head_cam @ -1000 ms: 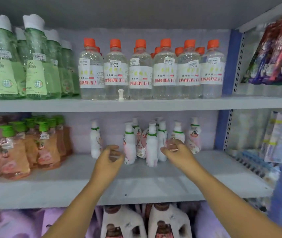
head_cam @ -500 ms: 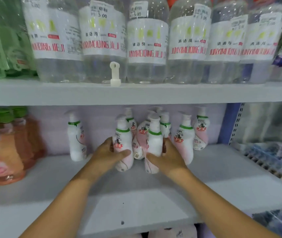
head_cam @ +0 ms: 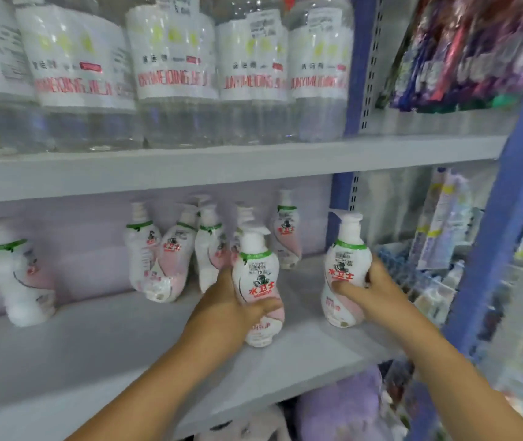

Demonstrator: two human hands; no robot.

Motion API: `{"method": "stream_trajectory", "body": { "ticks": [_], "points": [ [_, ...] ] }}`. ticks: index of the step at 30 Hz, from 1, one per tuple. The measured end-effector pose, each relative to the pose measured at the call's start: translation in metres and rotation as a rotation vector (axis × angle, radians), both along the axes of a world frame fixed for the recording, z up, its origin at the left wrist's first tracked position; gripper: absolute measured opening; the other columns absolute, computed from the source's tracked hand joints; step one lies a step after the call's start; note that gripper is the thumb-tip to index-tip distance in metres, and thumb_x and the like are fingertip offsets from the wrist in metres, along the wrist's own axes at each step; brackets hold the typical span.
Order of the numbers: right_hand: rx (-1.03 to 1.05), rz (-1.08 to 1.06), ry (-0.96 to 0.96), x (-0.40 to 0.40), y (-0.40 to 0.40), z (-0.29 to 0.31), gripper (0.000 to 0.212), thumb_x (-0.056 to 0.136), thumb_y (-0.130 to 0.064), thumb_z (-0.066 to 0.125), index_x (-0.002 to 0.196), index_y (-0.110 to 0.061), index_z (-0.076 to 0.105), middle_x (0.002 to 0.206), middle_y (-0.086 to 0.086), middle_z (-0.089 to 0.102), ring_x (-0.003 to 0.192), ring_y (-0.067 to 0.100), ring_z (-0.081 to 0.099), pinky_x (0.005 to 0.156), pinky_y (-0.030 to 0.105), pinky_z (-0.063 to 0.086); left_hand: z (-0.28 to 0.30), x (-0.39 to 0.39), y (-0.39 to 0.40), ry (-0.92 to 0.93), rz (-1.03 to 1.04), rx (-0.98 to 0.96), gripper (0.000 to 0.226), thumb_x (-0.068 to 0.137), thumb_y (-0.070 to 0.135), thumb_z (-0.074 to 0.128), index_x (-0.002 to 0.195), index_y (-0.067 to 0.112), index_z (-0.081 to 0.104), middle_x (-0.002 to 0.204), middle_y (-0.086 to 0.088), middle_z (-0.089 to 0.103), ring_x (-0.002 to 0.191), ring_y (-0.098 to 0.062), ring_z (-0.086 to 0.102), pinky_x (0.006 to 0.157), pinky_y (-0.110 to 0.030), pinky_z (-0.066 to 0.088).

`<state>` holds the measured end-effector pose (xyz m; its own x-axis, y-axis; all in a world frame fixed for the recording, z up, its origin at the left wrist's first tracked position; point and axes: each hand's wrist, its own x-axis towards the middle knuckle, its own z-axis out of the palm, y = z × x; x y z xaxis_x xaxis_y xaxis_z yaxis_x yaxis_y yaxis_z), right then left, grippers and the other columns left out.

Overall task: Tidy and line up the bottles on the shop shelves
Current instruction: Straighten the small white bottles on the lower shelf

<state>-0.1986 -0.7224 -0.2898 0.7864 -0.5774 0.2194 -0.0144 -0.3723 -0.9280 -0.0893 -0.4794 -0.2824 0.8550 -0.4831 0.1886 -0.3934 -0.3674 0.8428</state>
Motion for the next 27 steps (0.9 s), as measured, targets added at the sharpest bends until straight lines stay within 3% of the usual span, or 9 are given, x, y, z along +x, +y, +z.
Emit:
{"method": "stream_trajectory", "body": {
  "ticks": [3,5,9,11,13,16,20,24,27],
  "points": [
    [-0.009,-0.006,-0.055,-0.009,-0.029,-0.002,0.046,0.085,-0.029,0.081,0.122,-0.041,0.056,0.112,-0.020,0.070,0.097,-0.007,0.067,0.077,0.019,0.050,0.002,-0.002,-0.060,-0.004,-0.002,0.020,0.055,0.077,0.047,0.085,0.115,0.034,0.048,0.106,0.017,0.068,0.092,-0.002,0.064,0.074,-0.027,0.049],
    [0.046,-0.015,-0.136,-0.013,-0.041,-0.010,0.048,0.089,-0.026,0.077,0.126,-0.042,0.051,0.119,-0.021,0.069,0.106,-0.006,0.066,0.085,0.023,0.051,0.004,0.000,-0.094,-0.020,0.028,0.036,0.055,0.077,0.048,0.085,0.112,0.032,0.046,0.105,0.013,0.068,0.085,-0.005,0.063,0.069,-0.027,0.047],
    [0.052,-0.031,-0.166,-0.020,-0.050,-0.025,0.043,0.100,-0.021,0.062,0.135,-0.040,0.044,0.125,-0.028,0.062,0.115,-0.009,0.059,0.096,0.028,0.049,0.000,0.004,-0.143,-0.088,0.115,0.035,0.064,0.071,0.053,0.088,0.115,0.025,0.050,0.105,0.007,0.069,0.094,-0.021,0.069,0.083,-0.040,0.057],
    [-0.023,-0.097,-0.130,-0.023,-0.053,-0.030,0.045,0.101,-0.023,0.059,0.142,-0.032,0.044,0.137,-0.017,0.054,0.127,0.000,0.052,0.108,0.036,0.044,-0.004,0.008,-0.153,-0.091,0.068,-0.003,0.060,0.073,0.053,0.086,0.116,0.029,0.051,0.105,0.013,0.069,0.093,-0.013,0.069,0.084,-0.038,0.058],
    [-0.061,-0.141,-0.094,-0.025,-0.055,-0.034,0.060,0.094,-0.027,0.069,0.147,-0.028,0.040,0.142,-0.008,0.043,0.134,0.010,0.044,0.115,0.038,0.038,-0.009,0.015,-0.154,-0.078,-0.038,-0.010,0.042,0.082,0.049,0.079,0.112,0.041,0.051,0.101,0.024,0.067,0.087,0.008,0.066,0.081,-0.026,0.056],
    [-0.158,-0.171,-0.030,-0.023,-0.054,-0.038,0.083,0.075,-0.042,0.086,0.143,-0.028,0.041,0.132,-0.007,0.039,0.124,0.006,0.036,0.105,0.028,0.036,-0.017,0.028,-0.148,-0.038,-0.169,-0.049,0.036,0.088,0.020,0.071,0.110,0.046,0.055,0.106,0.021,0.071,0.091,0.012,0.066,0.091,-0.022,0.054],
    [-0.231,-0.244,-0.021,-0.013,-0.057,-0.036,0.078,0.071,-0.037,0.090,0.137,-0.023,0.050,0.122,-0.005,0.042,0.105,0.003,0.038,0.090,0.018,0.033,-0.022,0.033,-0.159,0.033,-0.263,-0.148,0.041,0.094,0.013,0.071,0.122,0.040,0.056,0.120,0.013,0.070,0.105,0.003,0.068,0.091,-0.018,0.055],
    [-0.222,-0.227,-0.003,-0.014,-0.064,-0.035,0.078,0.074,-0.033,0.087,0.142,-0.025,0.049,0.127,-0.003,0.046,0.117,0.014,0.049,0.100,0.030,0.044,-0.025,0.038,-0.178,0.171,-0.259,-0.282,0.048,0.090,0.010,0.077,0.128,0.027,0.054,0.124,-0.002,0.069,0.119,-0.020,0.066,0.094,-0.050,0.059],
    [-0.207,-0.197,0.021,-0.016,-0.069,-0.034,0.078,0.077,-0.033,0.085,0.145,-0.028,0.046,0.130,-0.005,0.045,0.121,0.014,0.049,0.105,0.034,0.045,-0.023,0.041,-0.193,0.155,-0.235,-0.300,0.052,0.083,0.014,0.084,0.123,0.028,0.055,0.118,-0.002,0.070,0.115,-0.021,0.066,0.087,-0.053,0.061]
  ]
}}
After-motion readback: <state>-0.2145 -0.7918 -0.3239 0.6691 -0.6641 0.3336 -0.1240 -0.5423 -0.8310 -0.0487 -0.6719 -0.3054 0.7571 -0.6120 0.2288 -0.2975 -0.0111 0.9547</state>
